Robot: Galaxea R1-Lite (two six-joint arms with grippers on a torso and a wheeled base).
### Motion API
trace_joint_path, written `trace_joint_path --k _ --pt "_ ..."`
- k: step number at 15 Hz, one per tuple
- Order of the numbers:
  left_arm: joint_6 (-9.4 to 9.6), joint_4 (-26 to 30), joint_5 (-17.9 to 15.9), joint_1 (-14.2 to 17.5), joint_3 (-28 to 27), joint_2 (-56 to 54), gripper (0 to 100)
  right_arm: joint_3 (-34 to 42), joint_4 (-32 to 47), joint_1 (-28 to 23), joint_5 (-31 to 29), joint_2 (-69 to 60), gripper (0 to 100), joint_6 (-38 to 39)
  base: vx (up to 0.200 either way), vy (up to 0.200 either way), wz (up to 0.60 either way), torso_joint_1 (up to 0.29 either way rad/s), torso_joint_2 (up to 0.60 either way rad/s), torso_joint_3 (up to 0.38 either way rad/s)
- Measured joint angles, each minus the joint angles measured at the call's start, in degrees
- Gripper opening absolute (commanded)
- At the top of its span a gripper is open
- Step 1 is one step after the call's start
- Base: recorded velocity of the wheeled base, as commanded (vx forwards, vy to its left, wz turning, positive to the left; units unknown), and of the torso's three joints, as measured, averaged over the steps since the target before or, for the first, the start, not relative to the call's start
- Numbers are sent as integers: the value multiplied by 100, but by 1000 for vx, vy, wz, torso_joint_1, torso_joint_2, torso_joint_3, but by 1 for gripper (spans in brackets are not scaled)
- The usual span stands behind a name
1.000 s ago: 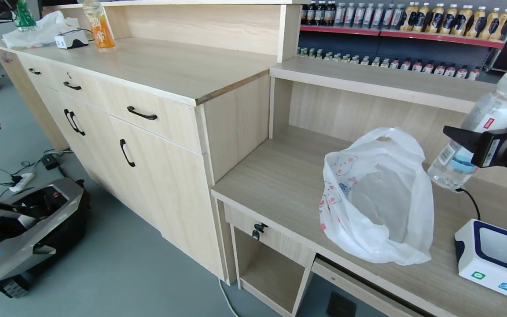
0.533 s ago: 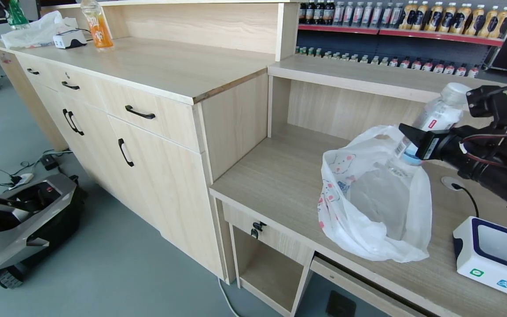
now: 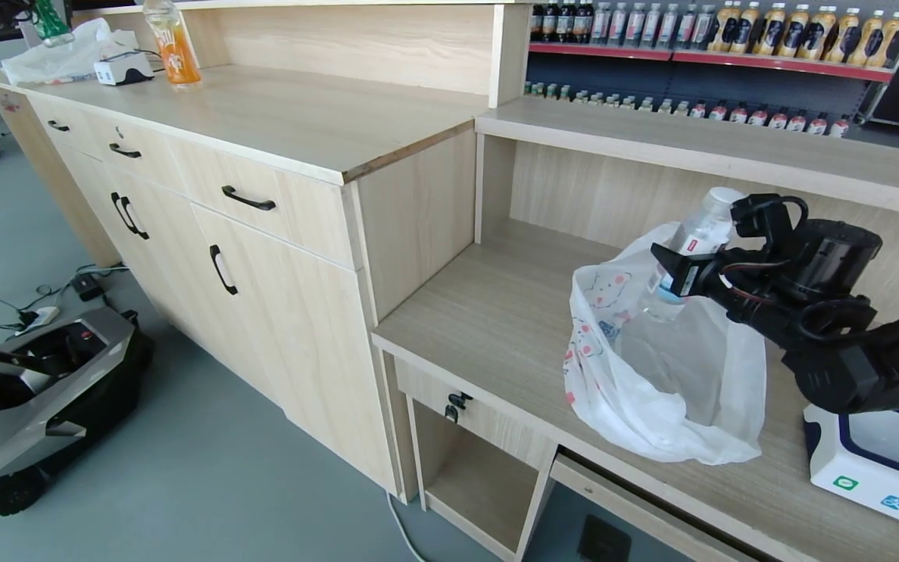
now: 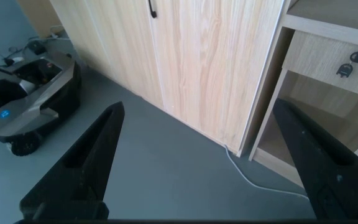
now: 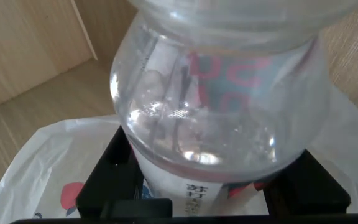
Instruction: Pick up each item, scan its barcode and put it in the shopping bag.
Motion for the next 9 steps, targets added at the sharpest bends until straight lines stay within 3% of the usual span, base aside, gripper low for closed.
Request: trace_joint_path --k 9 --pt "0 2 -2 0 0 0 100 -656 -77 89 11 890 0 -39 0 0 0 0 0 0"
